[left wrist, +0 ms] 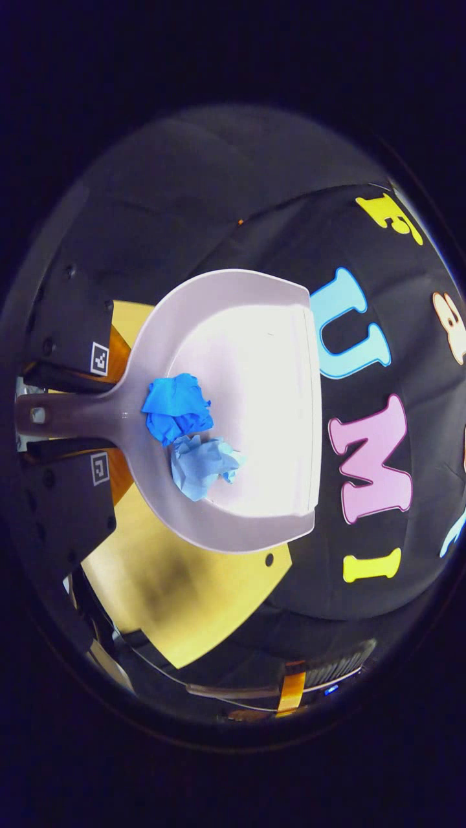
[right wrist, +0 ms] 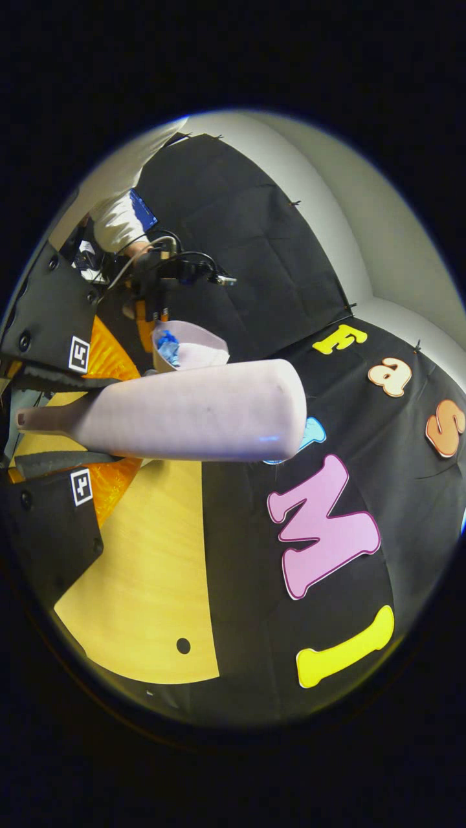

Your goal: Pick up the small broom and dustpan from the desktop, sweep the trash into the dustpan with the broom, and then empty the trash into the garbage bin.

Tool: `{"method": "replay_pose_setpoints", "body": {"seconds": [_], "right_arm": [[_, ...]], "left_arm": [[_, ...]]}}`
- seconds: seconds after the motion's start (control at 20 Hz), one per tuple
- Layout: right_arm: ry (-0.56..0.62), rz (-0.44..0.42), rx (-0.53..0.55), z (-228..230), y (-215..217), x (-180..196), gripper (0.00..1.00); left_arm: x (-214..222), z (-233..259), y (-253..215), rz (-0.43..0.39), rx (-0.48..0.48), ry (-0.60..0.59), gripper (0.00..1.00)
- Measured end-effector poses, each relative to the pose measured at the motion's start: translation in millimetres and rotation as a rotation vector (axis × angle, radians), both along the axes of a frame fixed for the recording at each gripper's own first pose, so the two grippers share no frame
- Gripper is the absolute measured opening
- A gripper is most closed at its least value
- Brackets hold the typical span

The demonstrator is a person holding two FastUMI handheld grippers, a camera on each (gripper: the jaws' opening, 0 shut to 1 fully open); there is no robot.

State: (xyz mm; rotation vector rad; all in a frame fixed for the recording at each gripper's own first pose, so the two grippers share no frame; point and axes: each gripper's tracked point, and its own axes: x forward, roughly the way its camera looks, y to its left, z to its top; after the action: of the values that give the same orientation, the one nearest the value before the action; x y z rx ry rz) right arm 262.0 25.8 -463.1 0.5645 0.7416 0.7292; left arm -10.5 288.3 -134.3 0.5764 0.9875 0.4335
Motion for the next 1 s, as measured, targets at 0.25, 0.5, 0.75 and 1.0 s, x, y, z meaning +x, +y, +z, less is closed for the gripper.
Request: {"method": "replay_pose_setpoints", "body": {"seconds": [0.25, 0.5, 0.75, 1.0], "right_arm": [[0.054, 0.004, -0.013, -20, -2, -11, 0.39], [0.102, 0.010, -0.023, -37, -5, -24, 0.39], [0.128, 0.013, -0.035, -50, -8, -28, 0.39], [0.135, 0.022, -0.081, -61, -7, -28, 0.39]], "left_arm": [[-1, 21, 88, 0.080, 0.220, 0.201, 0.27], [-1, 33, 127, 0.014, 0.526, 0.447, 0.27], [6, 57, 133, -0.179, 0.978, 0.672, 0.27], [13, 61, 130, -0.288, 1.152, 0.645, 0.27]]}}
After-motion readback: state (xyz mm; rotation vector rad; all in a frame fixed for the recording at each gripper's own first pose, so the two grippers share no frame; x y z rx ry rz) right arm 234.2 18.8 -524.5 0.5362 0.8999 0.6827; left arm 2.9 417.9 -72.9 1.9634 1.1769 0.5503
